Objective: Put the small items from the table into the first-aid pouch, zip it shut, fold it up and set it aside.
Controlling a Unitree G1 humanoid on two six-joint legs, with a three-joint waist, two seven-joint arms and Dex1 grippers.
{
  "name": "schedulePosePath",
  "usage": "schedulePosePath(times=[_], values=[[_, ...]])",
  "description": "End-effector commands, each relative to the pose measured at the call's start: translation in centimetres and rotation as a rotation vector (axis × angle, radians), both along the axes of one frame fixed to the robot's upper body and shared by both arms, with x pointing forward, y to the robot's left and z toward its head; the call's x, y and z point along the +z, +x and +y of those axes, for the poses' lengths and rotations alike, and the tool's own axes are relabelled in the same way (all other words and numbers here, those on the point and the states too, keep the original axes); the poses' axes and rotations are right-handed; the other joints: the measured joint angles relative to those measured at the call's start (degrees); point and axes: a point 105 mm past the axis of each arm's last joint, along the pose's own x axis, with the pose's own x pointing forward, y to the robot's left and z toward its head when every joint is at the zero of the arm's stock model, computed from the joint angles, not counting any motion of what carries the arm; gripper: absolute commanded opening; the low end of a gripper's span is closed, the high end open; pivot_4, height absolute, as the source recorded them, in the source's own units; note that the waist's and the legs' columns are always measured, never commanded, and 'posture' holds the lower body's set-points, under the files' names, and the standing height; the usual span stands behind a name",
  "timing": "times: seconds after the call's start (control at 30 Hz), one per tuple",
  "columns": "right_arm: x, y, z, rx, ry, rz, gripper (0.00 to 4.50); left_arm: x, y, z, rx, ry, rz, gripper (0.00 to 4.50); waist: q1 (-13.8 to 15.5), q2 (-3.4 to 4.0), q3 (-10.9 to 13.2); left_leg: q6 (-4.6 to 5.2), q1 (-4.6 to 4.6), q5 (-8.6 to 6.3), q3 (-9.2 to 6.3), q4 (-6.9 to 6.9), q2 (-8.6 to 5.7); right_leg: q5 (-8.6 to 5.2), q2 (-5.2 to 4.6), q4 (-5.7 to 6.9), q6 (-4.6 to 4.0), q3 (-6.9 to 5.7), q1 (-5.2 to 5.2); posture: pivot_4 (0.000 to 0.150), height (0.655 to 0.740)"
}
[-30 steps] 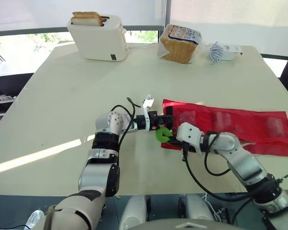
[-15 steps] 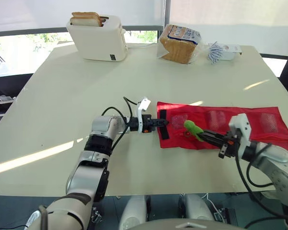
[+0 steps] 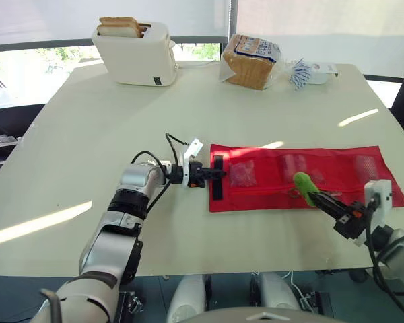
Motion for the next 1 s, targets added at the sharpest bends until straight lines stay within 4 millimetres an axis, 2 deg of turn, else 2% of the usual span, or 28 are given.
schedulePosePath(times=[0.03,0.3,0.5,0.57,0.73,1.0], values=[[0.9,0.0,-4.3,-0.15,-0.046,-0.036,0.02,0.0,0.3,1.8,-0.024,0.079,-0.061,0.0,0.01,0.0,0.0,0.0,0.0,0.0,0.01,0.0,0.0,0.0,0.0,0.0,0.0,0.0,0.0,0.15,0.74],[0.4,-0.7,-11.4,-0.379,-0.154,0.004,0.02,0.3,1.4,4.2,-0.038,0.181,-0.153,0.0,-0.02,0.0,0.0,0.01,0.02,0.0,0.03,-0.02,0.0,0.0,0.02,0.0,0.0,0.02,0.0,0.15,0.74],[0.2,-1.3,-16.3,-0.602,-0.223,0.016,0.02,1.0,3.2,6.1,0.055,0.242,-0.204,0.0,-0.03,0.01,0.0,0.02,0.02,-0.01,0.05,-0.02,0.0,0.0,0.02,0.0,0.01,0.03,0.0,0.15,0.74],[0.1,-1.5,-17.0,-0.634,-0.247,0.021,0.02,1.1,3.5,6.5,0.075,0.258,-0.214,0.0,0.01,0.01,0.01,0.02,0.02,-0.01,0.06,-0.02,0.0,0.0,0.02,0.0,0.01,0.04,0.0,0.15,0.74],[0.6,-1.6,-16.9,-0.633,-0.233,-0.005,0.02,1.0,3.7,6.6,0.082,0.259,-0.213,0.0,0.0,0.01,0.01,0.03,0.01,-0.01,0.05,-0.02,0.0,0.0,0.01,0.0,0.01,0.05,0.0,0.15,0.74],[1.1,-2.2,-19.6,-0.763,-0.276,-0.003,0.02,0.9,3.5,6.6,0.076,0.26,-0.21,0.0,0.06,0.02,0.01,0.03,0.01,-0.01,0.05,-0.02,0.01,0.0,0.01,0.0,0.01,0.05,0.0,0.15,0.74]])
